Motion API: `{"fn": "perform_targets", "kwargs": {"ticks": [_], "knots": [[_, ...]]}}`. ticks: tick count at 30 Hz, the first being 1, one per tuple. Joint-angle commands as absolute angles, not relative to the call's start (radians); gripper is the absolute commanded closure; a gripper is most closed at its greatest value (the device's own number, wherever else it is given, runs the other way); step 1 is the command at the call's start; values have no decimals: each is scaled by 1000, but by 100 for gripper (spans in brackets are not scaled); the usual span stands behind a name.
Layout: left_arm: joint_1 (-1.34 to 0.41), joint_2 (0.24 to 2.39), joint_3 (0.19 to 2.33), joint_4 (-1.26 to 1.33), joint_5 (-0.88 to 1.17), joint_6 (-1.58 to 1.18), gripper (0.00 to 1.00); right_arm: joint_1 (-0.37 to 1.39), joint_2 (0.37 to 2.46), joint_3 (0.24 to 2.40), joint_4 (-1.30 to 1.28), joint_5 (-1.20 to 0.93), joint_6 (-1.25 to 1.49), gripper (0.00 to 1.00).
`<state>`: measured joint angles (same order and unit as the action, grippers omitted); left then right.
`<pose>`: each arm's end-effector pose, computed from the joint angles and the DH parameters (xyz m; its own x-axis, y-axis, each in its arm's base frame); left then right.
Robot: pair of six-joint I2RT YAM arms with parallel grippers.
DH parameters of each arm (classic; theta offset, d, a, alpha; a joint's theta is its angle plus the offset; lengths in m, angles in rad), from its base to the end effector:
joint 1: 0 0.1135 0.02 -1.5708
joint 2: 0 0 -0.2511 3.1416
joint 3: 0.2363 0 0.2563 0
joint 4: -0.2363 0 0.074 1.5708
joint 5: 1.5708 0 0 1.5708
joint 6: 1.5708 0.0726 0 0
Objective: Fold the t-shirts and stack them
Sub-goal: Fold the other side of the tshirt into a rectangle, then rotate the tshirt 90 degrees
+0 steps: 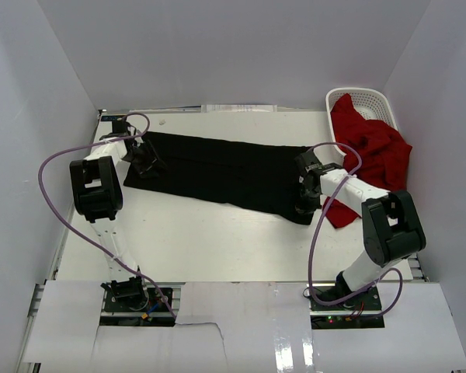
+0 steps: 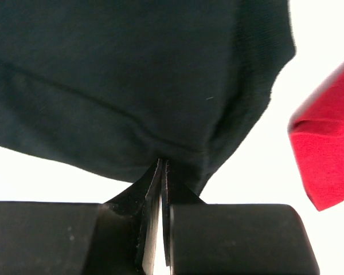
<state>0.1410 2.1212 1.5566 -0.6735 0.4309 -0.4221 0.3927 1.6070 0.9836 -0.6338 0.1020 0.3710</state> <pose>0.4396 0.0318 0.1126 -0.8567 -0.4975 -0.1362 -0.3766 0.7837 -0.4939 0.2906 0.1124 0.1286 -0.9465 -0.0017 -0.3226 -0.0091 0.9997 0.0216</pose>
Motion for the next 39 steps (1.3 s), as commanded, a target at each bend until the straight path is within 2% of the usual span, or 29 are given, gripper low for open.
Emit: {"fn": "perform_targets", "kwargs": {"ticks": [1,11,21,31,39], "knots": [[140,2144,1575,-666,370,-399,41,362,1623,979,-626,155,368,92],[143,2154,1555,-666,316,-391,41,290,1730,974,-617,150,362,92],[179,2106,1516,-689,250,-399,40,206,1858,1136,-623,161,353,92],[218,1979,1379,-707,215,-417,40,166,2124,1593,-747,135,322,92],[215,1803,1217,-716,317,-515,41,166,2338,1935,-782,31,314,92]]}}
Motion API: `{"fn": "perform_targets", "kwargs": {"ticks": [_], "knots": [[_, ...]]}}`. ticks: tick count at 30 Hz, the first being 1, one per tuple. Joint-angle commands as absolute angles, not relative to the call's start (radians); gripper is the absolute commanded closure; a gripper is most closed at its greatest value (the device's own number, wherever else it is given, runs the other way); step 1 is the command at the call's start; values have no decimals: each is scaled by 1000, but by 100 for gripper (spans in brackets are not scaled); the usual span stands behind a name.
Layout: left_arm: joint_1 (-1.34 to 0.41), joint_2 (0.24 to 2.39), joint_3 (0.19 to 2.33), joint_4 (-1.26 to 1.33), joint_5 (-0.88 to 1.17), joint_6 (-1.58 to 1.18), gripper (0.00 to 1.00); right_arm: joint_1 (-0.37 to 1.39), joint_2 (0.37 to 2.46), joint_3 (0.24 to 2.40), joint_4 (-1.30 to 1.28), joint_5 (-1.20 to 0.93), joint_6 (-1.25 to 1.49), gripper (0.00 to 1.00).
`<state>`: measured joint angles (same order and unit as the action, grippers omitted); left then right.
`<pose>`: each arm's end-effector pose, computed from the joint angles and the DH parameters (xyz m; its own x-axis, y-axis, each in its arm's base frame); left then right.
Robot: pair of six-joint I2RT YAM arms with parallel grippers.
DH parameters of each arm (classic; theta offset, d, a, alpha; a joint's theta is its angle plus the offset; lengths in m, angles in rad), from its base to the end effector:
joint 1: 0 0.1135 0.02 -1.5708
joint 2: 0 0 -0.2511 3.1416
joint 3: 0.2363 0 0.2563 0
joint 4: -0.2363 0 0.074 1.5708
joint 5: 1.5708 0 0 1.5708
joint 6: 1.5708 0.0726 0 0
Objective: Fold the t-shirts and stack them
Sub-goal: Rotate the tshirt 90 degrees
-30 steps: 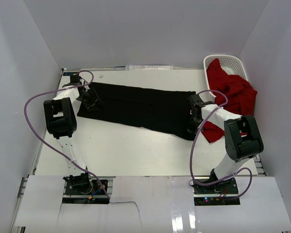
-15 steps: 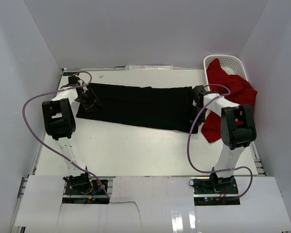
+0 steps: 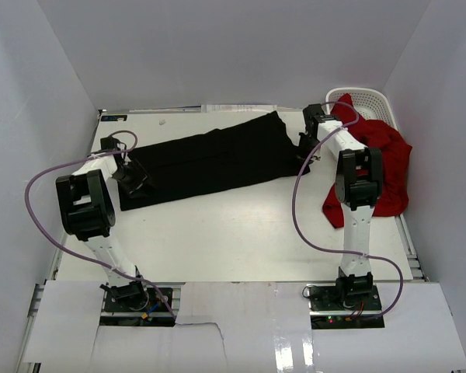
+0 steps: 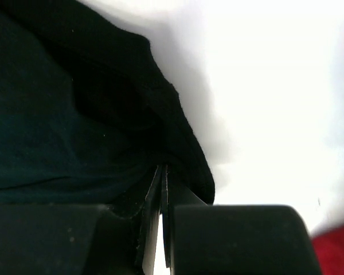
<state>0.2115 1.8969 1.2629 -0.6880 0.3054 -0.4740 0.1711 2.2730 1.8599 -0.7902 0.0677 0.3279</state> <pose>0.3683 0.0567 0.1133 -0.7848 -0.6137 -0.0861 -0.5463 0.7506 -0.3717 0.4808 0.0781 0.1235 -0.9176 0.1675 -0.3605 0.1580 0.9858 0.0559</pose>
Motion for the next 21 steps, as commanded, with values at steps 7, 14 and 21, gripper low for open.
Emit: {"fn": "perform_targets", "kwargs": {"ticks": [7,14,21], "knots": [[204,1564,990,-718,405,-592,41,166,2486,2123,-744,-100,354,92],[192,1393,780,-758,439,-617,41,144,2582,2259,-669,-187,390,92],[192,1318,687,-767,434,-617,41,94,2631,2308,-585,-239,425,92]]}}
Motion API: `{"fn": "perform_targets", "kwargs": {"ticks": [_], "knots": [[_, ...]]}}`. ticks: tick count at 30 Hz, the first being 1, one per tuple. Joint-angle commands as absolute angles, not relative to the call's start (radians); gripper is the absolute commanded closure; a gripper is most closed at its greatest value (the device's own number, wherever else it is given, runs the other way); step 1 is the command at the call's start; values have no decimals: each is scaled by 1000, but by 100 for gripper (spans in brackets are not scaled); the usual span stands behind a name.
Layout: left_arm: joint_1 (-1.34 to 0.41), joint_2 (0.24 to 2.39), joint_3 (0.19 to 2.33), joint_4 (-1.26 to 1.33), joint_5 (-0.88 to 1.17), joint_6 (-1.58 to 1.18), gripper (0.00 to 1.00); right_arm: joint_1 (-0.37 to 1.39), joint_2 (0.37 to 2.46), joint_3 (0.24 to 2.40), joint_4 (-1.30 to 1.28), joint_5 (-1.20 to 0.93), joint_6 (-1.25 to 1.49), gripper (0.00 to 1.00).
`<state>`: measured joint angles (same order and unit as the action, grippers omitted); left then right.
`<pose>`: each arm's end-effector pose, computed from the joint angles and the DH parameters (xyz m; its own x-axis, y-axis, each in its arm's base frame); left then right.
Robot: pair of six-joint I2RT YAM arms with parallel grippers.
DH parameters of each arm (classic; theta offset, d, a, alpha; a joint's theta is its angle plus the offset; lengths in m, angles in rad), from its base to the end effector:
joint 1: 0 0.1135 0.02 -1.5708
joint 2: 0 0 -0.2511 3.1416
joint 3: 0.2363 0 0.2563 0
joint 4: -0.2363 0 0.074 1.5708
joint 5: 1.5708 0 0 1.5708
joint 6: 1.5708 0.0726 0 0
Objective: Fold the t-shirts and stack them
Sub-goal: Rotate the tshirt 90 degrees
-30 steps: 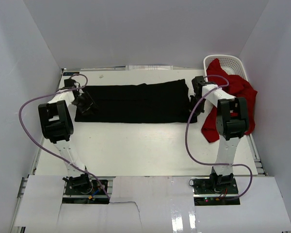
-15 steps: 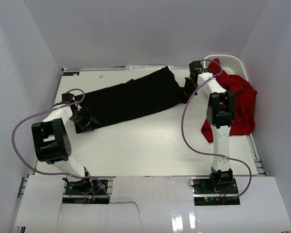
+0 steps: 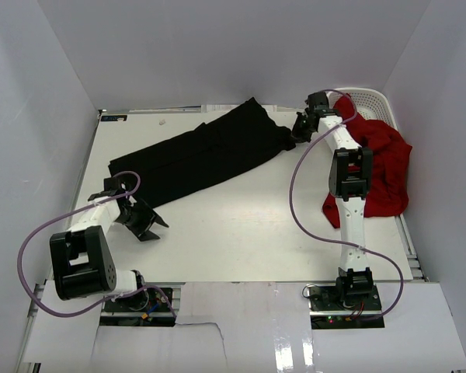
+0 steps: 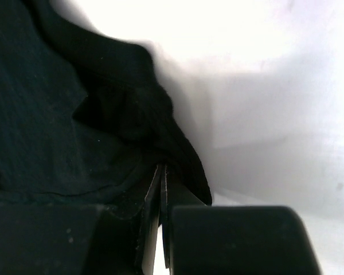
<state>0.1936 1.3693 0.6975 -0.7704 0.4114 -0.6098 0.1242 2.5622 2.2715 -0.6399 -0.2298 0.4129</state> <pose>0.2216 0.0139 0.1120 -0.7256 -0.6772 0.1220 -0.6607 0.6361 -0.3986 0.5660 0.0873 0.1210 -0.8315 0.2900 -0.4739 0.0852 0.9094 0.4070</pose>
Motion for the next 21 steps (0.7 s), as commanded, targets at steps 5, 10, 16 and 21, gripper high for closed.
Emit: {"fn": "perform_targets", "kwargs": {"ticks": [5,10,16,21], "knots": [[192,1282,753,-790,436,-618,41,63,2628,2318,-539,-259,440,91],[198,1376,1021,-802,390,-591,40,55,2608,2310,-511,-278,442,90],[201,1575,1301,-695,325,-546,40,60,2579,2211,-468,-333,440,91],[201,1744,1417,-597,206,-488,40,63,2568,2191,-465,-341,410,92]]}}
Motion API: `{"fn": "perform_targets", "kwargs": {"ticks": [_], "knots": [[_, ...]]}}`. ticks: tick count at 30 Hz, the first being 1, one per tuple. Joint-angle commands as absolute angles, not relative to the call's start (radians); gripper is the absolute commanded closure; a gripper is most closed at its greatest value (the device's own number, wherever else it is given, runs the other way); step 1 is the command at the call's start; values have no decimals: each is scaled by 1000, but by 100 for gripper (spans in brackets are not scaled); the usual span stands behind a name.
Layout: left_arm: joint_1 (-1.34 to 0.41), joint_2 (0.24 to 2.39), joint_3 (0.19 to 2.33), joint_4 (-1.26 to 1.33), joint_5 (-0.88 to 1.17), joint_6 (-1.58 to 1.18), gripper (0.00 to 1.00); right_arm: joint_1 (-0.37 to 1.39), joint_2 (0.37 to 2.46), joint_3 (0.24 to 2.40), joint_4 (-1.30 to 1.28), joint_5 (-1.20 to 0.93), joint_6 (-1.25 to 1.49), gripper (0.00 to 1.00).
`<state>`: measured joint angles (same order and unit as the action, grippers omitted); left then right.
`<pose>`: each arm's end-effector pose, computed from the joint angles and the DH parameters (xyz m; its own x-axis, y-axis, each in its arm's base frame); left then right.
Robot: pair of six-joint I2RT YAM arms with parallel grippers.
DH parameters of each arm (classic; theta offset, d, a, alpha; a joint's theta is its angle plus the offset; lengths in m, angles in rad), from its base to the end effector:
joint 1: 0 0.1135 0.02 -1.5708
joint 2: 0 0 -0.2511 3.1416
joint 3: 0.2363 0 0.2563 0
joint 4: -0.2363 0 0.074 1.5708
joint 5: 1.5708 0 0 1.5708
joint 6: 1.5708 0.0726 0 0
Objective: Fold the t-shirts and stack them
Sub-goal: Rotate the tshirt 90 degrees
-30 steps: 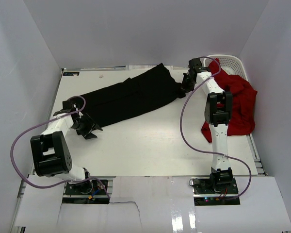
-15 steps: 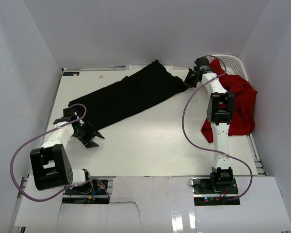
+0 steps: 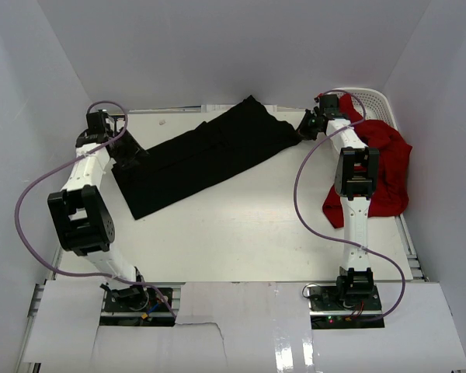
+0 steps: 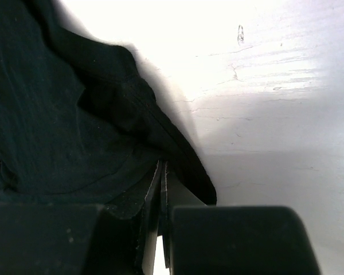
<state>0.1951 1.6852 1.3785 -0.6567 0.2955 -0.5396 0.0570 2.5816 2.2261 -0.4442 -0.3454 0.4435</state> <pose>0.3830 0.0541 0.2271 -0.6796 -0.6353 -0.3668 -0.4331 0.7510 -0.4984 0.5841 0.0579 0.1143 -0.7708 0.3604 -0.5253 0.0460 0.8539 0.5184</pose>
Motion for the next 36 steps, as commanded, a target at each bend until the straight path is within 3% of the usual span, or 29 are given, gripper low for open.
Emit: {"fn": "perform_targets", "kwargs": {"ticks": [1,2,4,13,23,36], "knots": [[204,1797,1449,-574,171,-483,46,63,2563,2187,-463,-341,402,92],[204,1824,1471,-572,155,-483,56,64,2560,2186,-463,-341,399,92],[206,1870,1511,-564,112,-477,100,64,2554,2180,-463,-339,391,92],[233,2063,1750,-571,-40,-480,100,66,2533,2177,-469,-350,367,92],[314,2276,1968,-607,-5,-514,100,66,2526,2157,-468,-354,345,92],[322,2339,1899,-609,26,-523,100,66,2534,2178,-472,-357,341,92]]}}
